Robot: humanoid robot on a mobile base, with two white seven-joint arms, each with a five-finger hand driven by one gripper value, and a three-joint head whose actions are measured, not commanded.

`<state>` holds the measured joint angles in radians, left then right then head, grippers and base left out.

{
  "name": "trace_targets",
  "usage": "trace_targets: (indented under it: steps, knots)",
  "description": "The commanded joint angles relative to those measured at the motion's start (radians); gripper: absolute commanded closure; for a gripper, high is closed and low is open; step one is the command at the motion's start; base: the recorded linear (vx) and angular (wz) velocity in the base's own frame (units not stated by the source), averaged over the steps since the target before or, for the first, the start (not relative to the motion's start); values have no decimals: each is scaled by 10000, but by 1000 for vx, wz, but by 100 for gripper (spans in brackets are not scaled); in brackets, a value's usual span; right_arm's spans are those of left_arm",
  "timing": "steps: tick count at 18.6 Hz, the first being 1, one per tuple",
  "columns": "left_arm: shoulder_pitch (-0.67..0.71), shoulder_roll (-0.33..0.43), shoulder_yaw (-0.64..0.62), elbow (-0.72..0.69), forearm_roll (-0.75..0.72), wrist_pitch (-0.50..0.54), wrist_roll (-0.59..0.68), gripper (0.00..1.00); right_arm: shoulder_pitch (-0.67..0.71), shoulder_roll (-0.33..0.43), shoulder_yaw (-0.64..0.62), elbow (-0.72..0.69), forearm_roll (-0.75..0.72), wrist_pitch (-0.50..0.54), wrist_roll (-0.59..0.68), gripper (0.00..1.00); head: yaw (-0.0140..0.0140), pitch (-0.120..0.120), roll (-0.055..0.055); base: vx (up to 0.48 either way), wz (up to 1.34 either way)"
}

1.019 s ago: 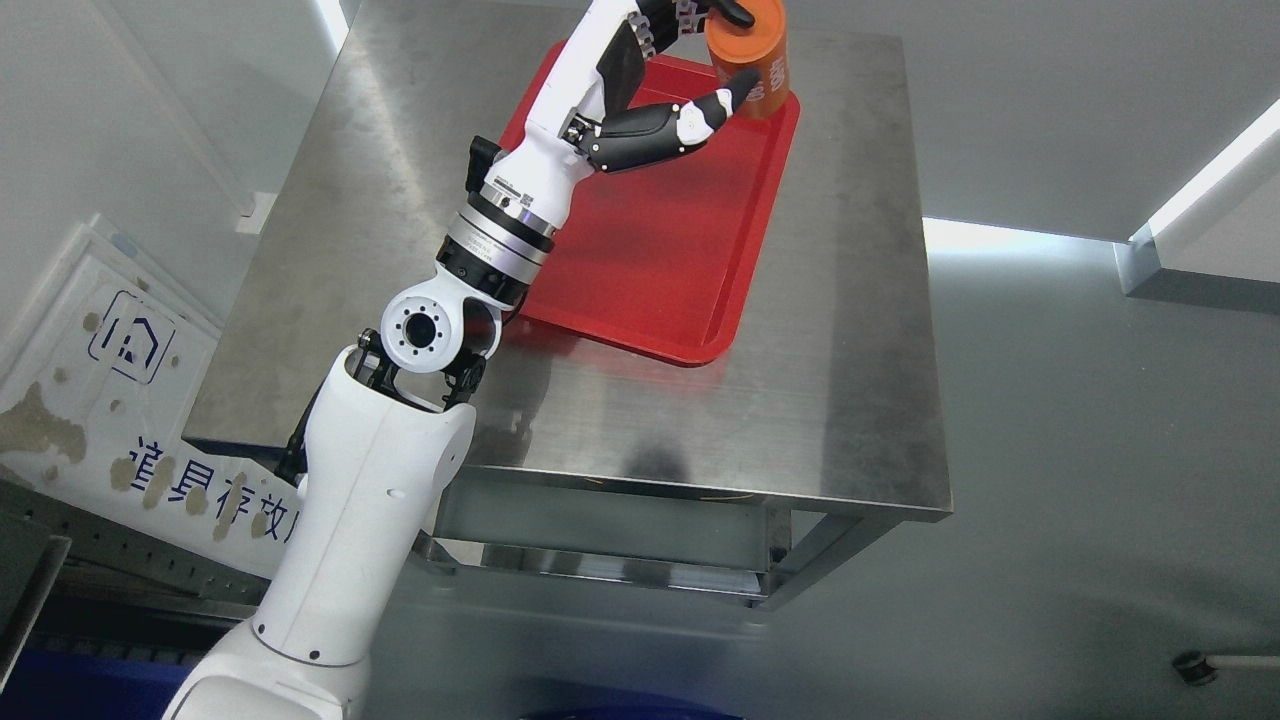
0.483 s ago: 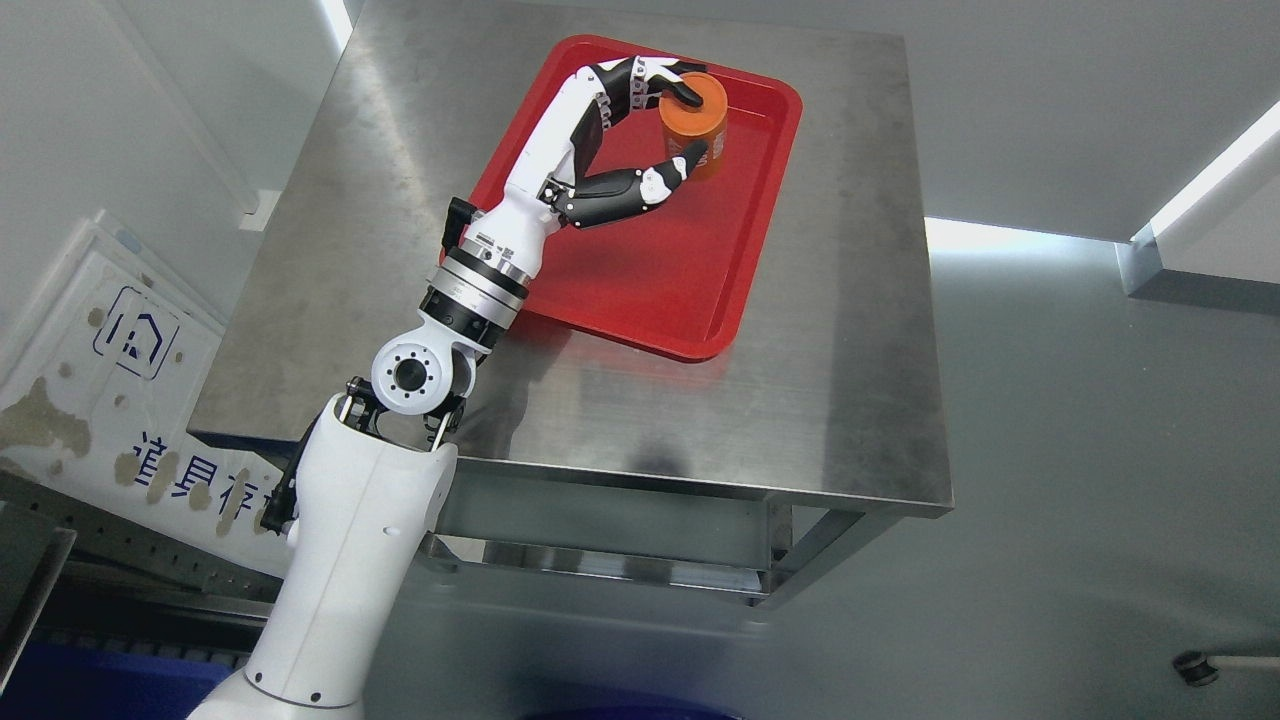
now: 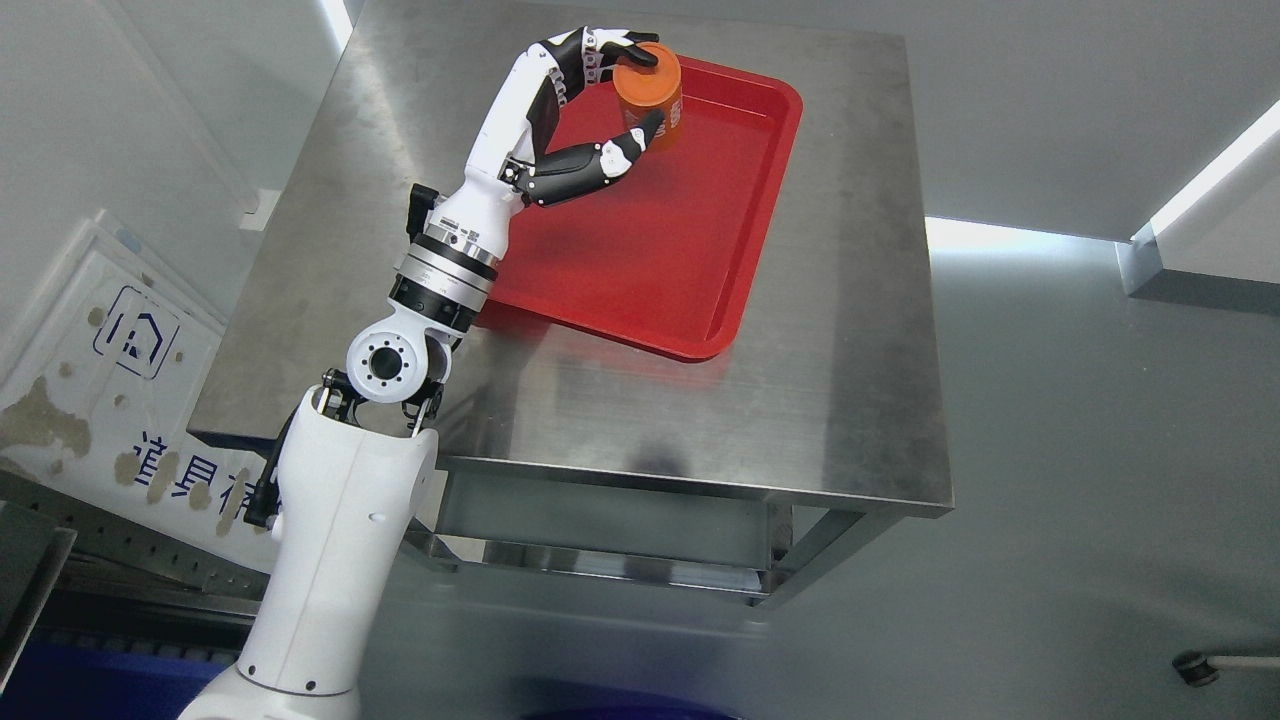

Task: Grab orange capacitor from left shelf to right desk
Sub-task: 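Lower the capacitor into the red tray with the left hand, then open the left hand to release the capacitor into the red tray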

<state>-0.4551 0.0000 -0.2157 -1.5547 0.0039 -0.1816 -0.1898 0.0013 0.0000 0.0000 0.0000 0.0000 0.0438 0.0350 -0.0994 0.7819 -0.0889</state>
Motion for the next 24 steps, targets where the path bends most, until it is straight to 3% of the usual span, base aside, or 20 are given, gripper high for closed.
trace_targets:
  steps: [1, 6, 7, 9, 12, 16, 19, 22, 24]
  knots:
    - [-158, 175, 302, 867, -100, 6, 12, 71, 325, -175, -107, -230, 0, -39, -43, 0, 0, 0, 0, 0, 0]
    - [-188, 175, 72, 959, -100, -40, -4, 61, 325, -175, -107, -230, 0, -39, -28, 0, 0, 0, 0, 0, 0]
    - [-204, 175, 56, 959, -100, -40, -4, 54, 325, -175, -107, -230, 0, -39, -28, 0, 0, 0, 0, -3, -16]
    - [-463, 175, 55, 959, -100, -9, 11, 29, 325, -175, -107, -230, 0, -39, -43, 0, 0, 0, 0, -2, -8]
    - [-816, 175, 117, 928, -100, -40, 72, 13, 325, -175, -108, -230, 0, -39, -28, 0, 0, 0, 0, 0, 0]
    - [-879, 175, 178, 836, -85, -558, 104, 3, 325, -175, -123, -230, 0, -39, -43, 0, 0, 0, 0, 0, 0]
    - [-803, 175, 468, 592, -54, -853, 73, 2, 325, -175, -107, -230, 0, -39, -43, 0, 0, 0, 0, -1, -3]
    - [-436, 175, 1846, 529, 190, -700, 12, 2, 325, -175, -107, -230, 0, -39, -43, 0, 0, 0, 0, -1, -3]
    - [-83, 175, 2552, 499, 908, 93, 12, 2, 325, -175, -123, -230, 0, -39, -43, 0, 0, 0, 0, 0, 0]
